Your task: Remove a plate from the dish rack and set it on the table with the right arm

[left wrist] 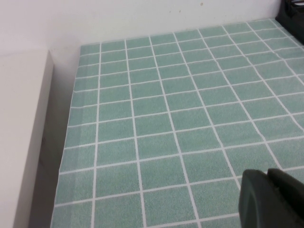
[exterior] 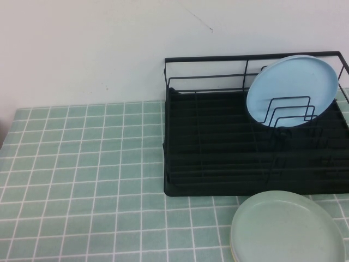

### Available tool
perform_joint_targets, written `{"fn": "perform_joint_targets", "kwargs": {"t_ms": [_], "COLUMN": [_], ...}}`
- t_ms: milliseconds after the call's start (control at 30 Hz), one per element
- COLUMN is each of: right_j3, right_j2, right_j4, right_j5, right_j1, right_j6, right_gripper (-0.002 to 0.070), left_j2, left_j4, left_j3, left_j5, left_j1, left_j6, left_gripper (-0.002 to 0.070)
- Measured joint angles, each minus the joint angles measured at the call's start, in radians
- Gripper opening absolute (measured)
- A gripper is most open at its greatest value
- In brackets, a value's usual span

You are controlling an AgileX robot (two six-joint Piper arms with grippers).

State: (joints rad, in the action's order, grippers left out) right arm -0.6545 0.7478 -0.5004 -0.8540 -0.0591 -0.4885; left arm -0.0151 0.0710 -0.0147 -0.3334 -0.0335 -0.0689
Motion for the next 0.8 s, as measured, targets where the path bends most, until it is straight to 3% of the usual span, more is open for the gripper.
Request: {"fn": "perform_joint_targets", "kwargs": {"t_ms": [333, 633, 800], "right_j3": [0.012, 0.392, 0.615], "right_j2": [-0.088, -0.407, -0.649], "right_j4": [0.106, 0.151, 0.151], "right_j5": [0.071, 0.672, 0.809], "right_j1": [0.0, 0.0, 0.0], "right_j6": [-0.002, -0.002, -0.002], "right_gripper": [0.0, -0.0001, -0.0001], "left_j2": [0.0, 0.0, 0.0], "left_j4": [0.0, 0.0, 0.0], "left_j3": [0.0, 0.0, 0.0], "left_j5": [0.0, 0.0, 0.0], "left_j1": [0.0, 0.0, 0.0], "left_j6": [0.0, 0.0, 0.0], "left_gripper": [-0.0003, -0.0003, -0.0003]}}
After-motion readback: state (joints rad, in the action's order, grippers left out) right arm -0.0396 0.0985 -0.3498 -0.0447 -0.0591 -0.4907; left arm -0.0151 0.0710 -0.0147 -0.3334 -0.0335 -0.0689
